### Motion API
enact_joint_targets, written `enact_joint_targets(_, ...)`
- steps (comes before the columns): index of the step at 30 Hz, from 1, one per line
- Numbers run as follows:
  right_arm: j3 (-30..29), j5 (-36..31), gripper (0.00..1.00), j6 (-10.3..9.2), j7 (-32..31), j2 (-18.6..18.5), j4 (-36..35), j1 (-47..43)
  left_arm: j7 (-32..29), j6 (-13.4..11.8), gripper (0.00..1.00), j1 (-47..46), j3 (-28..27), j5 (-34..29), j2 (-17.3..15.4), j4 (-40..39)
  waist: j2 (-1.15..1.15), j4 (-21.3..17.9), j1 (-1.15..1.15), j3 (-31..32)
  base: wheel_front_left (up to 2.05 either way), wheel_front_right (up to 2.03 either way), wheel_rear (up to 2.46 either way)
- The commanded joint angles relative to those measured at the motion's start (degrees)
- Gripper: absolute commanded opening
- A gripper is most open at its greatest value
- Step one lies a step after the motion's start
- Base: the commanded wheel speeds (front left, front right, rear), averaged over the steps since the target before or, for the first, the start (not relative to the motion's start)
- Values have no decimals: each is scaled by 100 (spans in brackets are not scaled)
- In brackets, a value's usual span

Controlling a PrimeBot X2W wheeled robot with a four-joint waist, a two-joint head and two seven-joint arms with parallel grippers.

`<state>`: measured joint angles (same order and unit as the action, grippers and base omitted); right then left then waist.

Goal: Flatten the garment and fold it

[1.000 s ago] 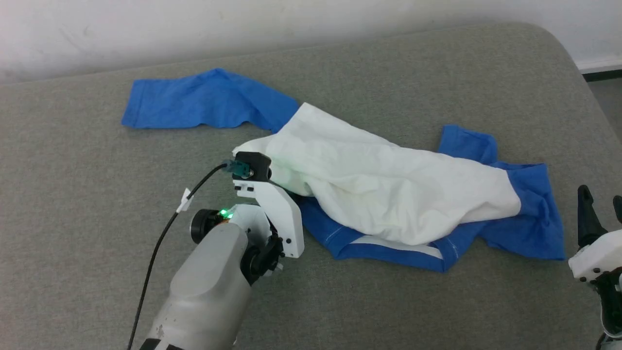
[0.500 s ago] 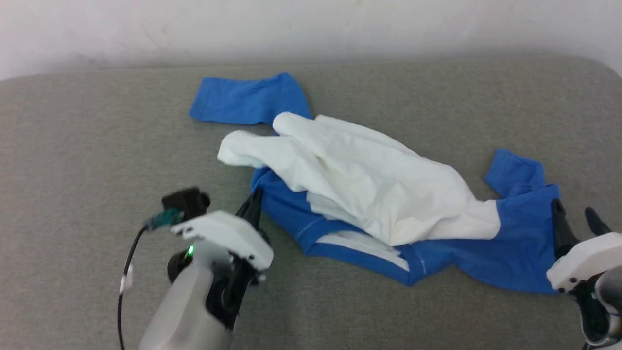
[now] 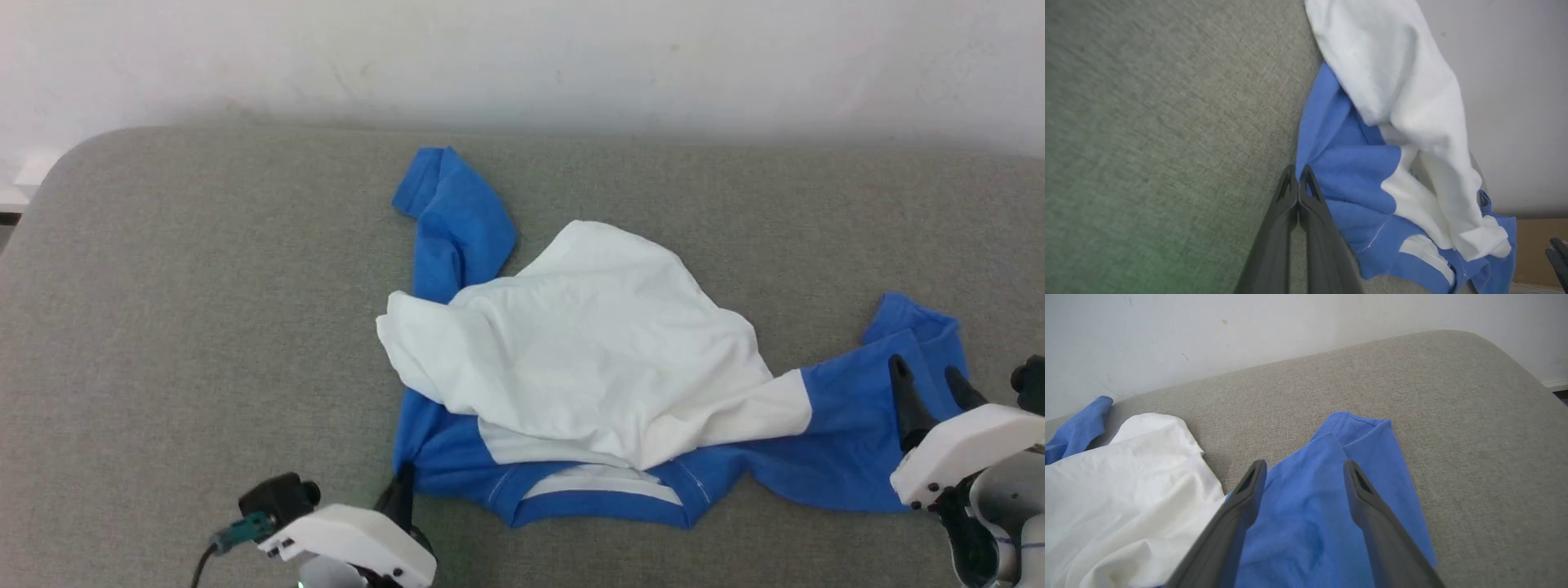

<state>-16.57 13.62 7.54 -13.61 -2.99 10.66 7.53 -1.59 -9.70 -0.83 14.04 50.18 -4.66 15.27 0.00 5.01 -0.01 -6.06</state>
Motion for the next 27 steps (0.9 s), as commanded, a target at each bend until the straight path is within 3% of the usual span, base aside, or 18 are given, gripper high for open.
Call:
enact_joint_targets(1,10,16,100,-5,-25,11,-8,-106,65,33,100,-6,-46,9,-23,-240,0,39,1,59,0,0,0)
enact_joint_targets(5,168,16,100,-5,-124,11,-221,-268,425,156,100,-183,-131,-289,-307,-770,0,23,1,92,0,0,0)
enact_joint_targets(11,735,260,100,-5,-780,12,-884,-978,1400,-63,100,-261,-133,-1530,-902,-1054,0,-93,1,67,0,0,0)
enact_joint_targets(14,1040,447,100,-5,-1303,12,-1223,-1437,1590,-176,100,-183,-145,-1934,-896,-1145,0,-144,1,56,0,0,0)
enact_joint_targets(18,1400,682,100,-5,-1847,12,-1506,-1812,1649,-134,100,-58,-252,-2100,-730,-1116,0,-210,1,9,0,0,0)
enact_joint_targets(27,1533,919,100,-5,-1654,12,-831,-1293,1657,169,100,-88,-413,-2352,-383,-968,0,-164,1,-127,0,0,0)
